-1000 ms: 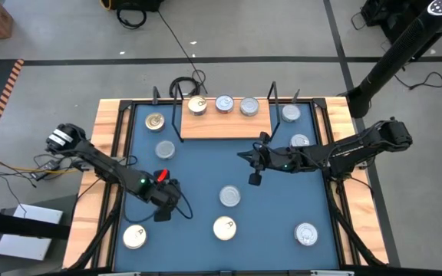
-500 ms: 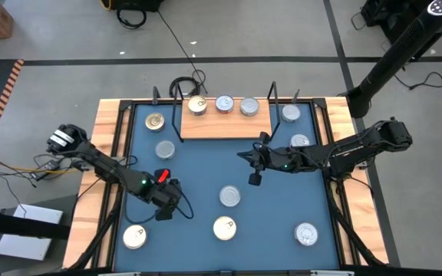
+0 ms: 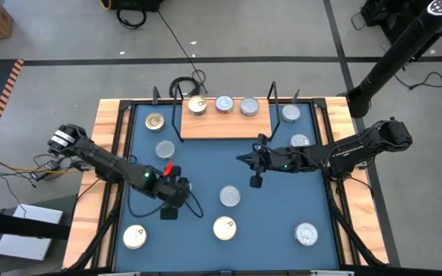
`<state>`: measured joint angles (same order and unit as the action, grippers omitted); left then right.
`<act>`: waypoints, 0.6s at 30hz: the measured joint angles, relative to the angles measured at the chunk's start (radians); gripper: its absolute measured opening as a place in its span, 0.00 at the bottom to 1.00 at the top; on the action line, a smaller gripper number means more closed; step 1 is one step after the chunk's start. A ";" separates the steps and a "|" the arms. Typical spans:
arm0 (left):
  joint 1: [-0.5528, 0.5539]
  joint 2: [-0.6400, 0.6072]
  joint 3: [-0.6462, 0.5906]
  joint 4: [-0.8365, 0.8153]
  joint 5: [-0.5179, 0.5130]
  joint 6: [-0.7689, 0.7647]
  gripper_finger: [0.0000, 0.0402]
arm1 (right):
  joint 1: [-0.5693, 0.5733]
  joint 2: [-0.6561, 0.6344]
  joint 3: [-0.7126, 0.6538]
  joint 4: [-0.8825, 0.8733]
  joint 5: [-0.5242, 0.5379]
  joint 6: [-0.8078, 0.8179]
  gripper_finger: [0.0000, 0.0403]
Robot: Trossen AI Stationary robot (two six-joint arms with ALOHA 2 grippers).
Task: Stack canned seafood by type on shelf
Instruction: Put the middle left red tuna can on the shelf
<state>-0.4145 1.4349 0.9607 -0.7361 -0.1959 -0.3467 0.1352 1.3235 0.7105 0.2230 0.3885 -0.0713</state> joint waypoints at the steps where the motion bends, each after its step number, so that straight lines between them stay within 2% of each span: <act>1: 0.011 0.000 0.012 -0.001 0.006 0.014 0.00 | 0.000 0.000 0.000 0.000 -0.009 0.001 0.03; 7: 0.070 -0.001 0.065 0.013 0.045 0.078 0.00 | 0.000 0.000 0.000 0.000 -0.024 0.015 0.06; 18: 0.165 -0.018 0.067 0.192 0.079 0.158 0.00 | 0.002 0.008 0.000 0.004 -0.046 0.021 0.20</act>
<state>-0.2496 1.4174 1.0275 -0.5445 -0.1173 -0.1882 0.1368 1.3312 0.7107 0.2272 0.3425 -0.0502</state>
